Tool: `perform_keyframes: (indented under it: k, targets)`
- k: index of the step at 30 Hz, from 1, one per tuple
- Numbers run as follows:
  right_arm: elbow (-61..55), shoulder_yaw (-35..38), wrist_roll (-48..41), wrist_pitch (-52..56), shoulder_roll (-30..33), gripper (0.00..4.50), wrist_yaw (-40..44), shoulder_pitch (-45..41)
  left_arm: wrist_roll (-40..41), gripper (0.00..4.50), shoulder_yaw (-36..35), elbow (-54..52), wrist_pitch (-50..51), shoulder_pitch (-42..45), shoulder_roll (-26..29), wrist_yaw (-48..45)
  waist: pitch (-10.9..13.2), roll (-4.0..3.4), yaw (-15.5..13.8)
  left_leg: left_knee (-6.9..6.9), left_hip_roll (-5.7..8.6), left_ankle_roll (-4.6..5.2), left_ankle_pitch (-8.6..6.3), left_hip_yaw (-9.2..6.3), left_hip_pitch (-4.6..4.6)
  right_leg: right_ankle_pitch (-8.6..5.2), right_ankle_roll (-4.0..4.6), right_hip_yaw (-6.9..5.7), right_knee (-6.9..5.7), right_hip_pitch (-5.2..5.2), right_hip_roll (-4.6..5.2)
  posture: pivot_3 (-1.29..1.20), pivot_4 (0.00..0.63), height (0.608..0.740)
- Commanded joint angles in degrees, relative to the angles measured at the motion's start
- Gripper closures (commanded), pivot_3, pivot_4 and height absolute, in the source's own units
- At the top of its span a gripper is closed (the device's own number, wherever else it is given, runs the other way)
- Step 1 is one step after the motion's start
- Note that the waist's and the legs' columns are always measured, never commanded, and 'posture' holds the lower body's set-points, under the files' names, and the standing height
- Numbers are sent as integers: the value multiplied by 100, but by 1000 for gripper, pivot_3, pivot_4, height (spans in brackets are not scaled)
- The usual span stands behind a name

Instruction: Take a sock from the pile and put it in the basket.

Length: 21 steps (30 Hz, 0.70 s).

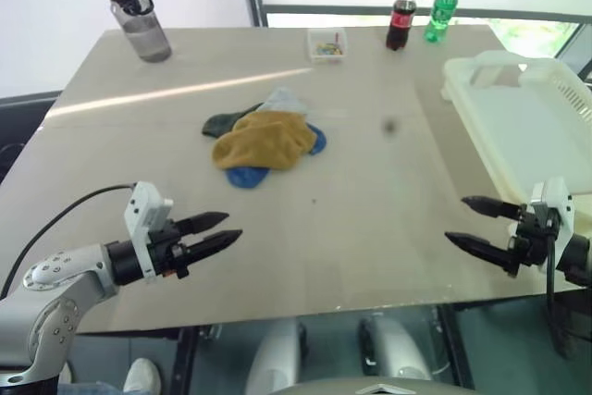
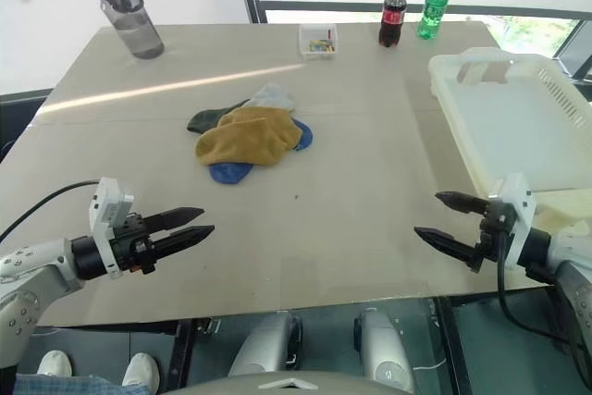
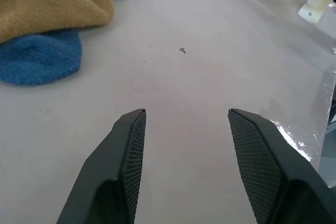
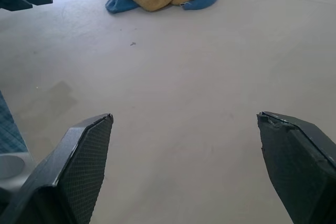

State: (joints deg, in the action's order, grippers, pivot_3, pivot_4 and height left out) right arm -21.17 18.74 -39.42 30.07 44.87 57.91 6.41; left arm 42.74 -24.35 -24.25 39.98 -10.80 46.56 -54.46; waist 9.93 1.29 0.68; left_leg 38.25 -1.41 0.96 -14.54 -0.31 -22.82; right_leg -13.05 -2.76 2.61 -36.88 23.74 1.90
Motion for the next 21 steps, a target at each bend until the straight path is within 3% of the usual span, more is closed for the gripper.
perform_keyframes:
  k: [1, 10, 16, 21]
  targets:
    - [6, -439, 163, 57, -225, 0, -376, -502, 242, 1885, -301, -124, -48, 165, 36, 23, 0, 0, 8, 2, -1, 0, 0, 1, 1, 0, -1, 1, -1, 0, -1, 0, 150, 740]
    - [1401, -2415, 1399, 271, -1719, 0, -1444, -2906, 498, 1885, -831, 178, -46, 355, 311, -243, 4, -4, 50, 1, -4, 0, 0, 4, 2, 11, 20, 6, -16, 11, -14, 0, 150, 740]
    - [2646, -2978, 1829, 23, -2928, 0, -1722, -4333, 472, 1885, -1291, 302, -156, 267, 442, -363, 8, 0, -16, -5, 1, -1, 0, -13, -17, 24, 0, -8, -14, 19, 5, 0, 150, 740]
    - [4162, -3142, 2320, -586, -3837, 0, -1858, -5369, 391, 1885, -1692, 292, -227, 135, 448, -266, 21, -4, 181, -6, 0, -2, 1, -2, -1, 26, 2, 0, -27, 23, -9, 0, 150, 740]
